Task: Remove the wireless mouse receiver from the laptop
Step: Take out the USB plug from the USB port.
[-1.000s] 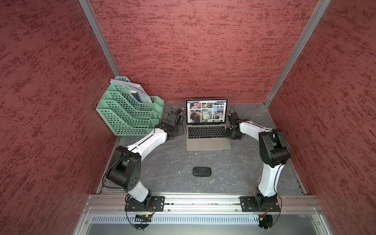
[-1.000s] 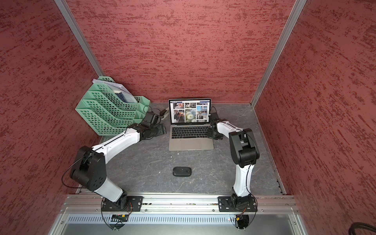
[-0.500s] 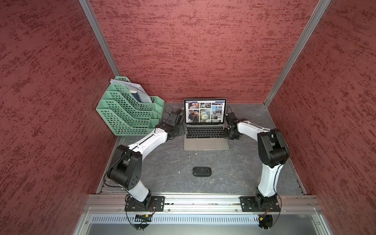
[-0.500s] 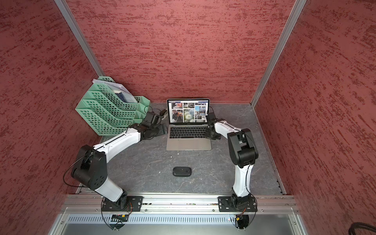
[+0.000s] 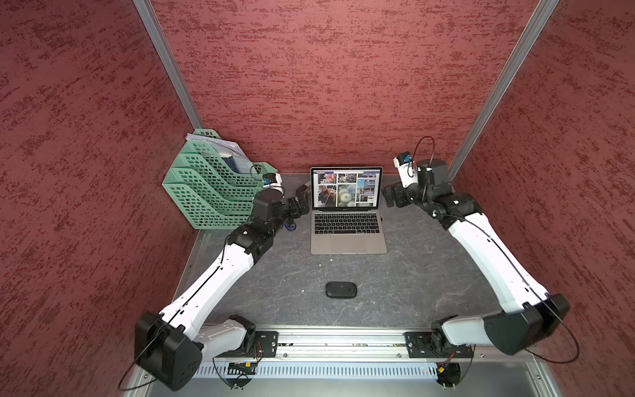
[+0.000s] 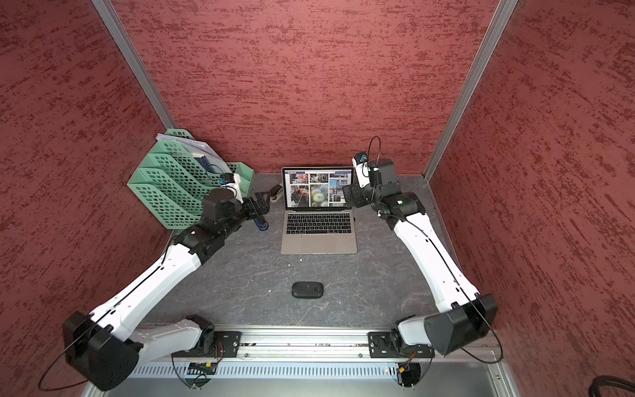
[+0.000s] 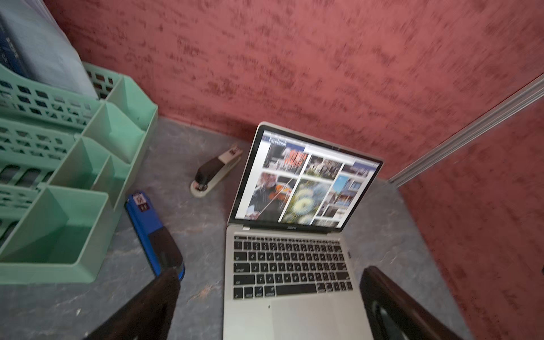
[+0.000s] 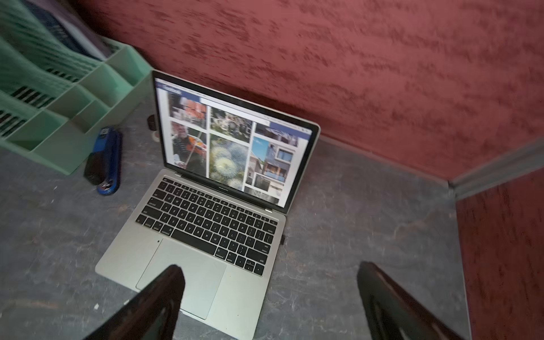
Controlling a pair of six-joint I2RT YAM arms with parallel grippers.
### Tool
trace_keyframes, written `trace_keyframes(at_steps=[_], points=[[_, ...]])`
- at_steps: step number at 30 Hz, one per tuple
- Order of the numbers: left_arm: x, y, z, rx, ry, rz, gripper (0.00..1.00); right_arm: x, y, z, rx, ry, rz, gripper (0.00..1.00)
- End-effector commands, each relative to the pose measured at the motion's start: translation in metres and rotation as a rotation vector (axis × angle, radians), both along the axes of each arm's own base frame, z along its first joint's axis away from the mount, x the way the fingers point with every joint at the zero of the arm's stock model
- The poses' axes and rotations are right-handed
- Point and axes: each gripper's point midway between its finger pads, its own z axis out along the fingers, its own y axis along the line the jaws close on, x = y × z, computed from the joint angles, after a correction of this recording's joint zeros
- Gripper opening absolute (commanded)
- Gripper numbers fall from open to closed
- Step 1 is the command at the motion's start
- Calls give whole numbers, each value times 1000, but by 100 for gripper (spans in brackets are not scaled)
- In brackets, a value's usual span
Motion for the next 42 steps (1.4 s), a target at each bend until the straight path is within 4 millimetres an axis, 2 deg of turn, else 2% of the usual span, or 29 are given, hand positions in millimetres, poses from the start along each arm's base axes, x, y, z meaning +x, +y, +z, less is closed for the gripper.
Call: trace_keyframes(at_steps=[1, 3, 5, 9, 14, 19, 24, 27, 30, 36, 42], points=[[7, -18, -1, -143, -21, -176, 100, -12, 27, -87, -270, 82, 399, 99], [10, -27, -13, -91, 53, -228, 100, -7, 21, -123, -399, 132, 485, 96], [12, -34, -31, -21, 137, -248, 100, 2, 11, -148, -520, 188, 559, 93], [23, -37, -62, 23, 251, -228, 100, 29, -8, -179, -645, 277, 728, 88], [36, -41, -76, 44, 325, -177, 100, 63, -28, -198, -616, 343, 780, 87], [42, -46, -106, 101, 544, -137, 100, 88, -49, -221, -581, 390, 819, 84], [38, -59, -134, 90, 685, -109, 100, 88, -61, -251, -569, 429, 847, 74], [32, -59, -151, 91, 789, -84, 100, 88, -55, -262, -570, 354, 863, 72], [24, -54, -168, 118, 882, -44, 100, 97, -52, -269, -609, 250, 863, 72], [13, -54, -193, 78, 1011, 7, 97, 112, -47, -274, -626, 182, 864, 71], [6, -53, -224, 164, 1142, -15, 96, 107, -37, -284, -634, 186, 897, 70]])
